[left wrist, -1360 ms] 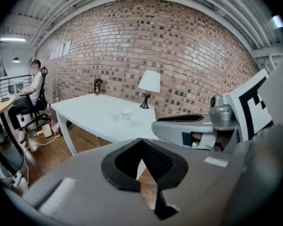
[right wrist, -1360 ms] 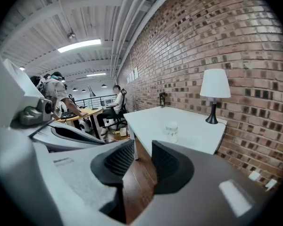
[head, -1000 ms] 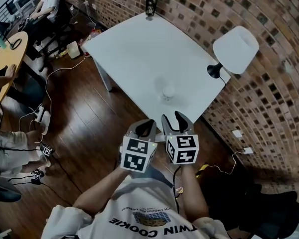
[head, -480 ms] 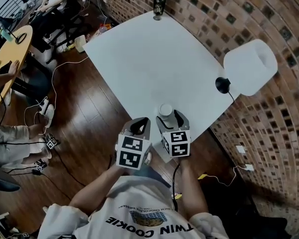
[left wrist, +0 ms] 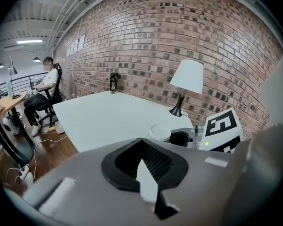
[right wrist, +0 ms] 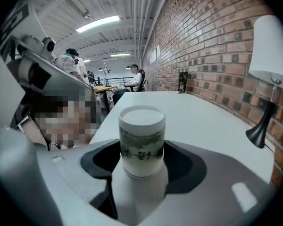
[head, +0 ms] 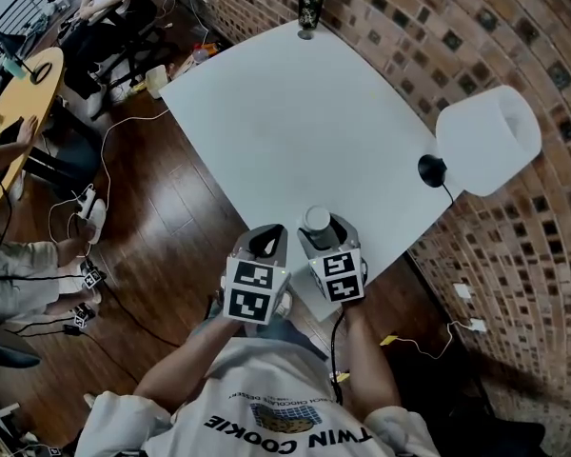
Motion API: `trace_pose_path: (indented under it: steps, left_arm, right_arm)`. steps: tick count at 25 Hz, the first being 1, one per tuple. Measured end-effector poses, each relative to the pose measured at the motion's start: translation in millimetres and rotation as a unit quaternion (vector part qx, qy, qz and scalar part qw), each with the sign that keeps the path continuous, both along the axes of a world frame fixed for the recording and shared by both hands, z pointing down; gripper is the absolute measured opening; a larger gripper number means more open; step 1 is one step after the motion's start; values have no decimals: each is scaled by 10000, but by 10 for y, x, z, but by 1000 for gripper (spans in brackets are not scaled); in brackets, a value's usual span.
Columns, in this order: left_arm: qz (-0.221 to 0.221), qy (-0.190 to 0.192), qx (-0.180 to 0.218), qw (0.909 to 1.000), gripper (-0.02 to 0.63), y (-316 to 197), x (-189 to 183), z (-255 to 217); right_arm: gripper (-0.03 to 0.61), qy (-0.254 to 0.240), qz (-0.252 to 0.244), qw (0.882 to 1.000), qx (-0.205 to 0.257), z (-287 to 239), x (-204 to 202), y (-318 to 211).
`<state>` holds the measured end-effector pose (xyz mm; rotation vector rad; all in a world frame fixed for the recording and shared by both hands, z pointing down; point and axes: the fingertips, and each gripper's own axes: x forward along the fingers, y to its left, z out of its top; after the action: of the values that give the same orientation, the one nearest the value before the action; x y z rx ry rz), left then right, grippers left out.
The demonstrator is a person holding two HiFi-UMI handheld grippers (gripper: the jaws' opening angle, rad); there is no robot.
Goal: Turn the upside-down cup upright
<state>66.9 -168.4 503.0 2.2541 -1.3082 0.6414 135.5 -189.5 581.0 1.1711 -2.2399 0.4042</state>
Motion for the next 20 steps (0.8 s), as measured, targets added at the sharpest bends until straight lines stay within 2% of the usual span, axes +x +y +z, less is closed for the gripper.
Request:
trace_pose_path:
  steps: [3,6,10,13,16,20]
  left_arm:
    - [53,92,-45,9999,3,-71,-74,35]
    - [174,214,-94,9996,3,-171,-127,72]
    - [446,428,-56,9981,3,-334,-138,60]
    - [603,589,-113,9964,3,-401,-184,73]
    - [653,792,-209,9945,3,-456,-249,88]
    - [677,908,-264,9932,3,-544,-365,88]
  right_arm:
    - [288,173,-162,9993,-279,-101,-6,-15]
    - [288,586,-298,9940,-873,-164,23,-23]
    - [288,1281,-324,9726,-1915,-163,148,-34]
    - [288,1689,-415,9482,-2658,-148,161,-19]
    - [288,2003,-534,9190,-3352,-97,147,8]
    - [288,2635,-943,8650,-4164,-13,153,104]
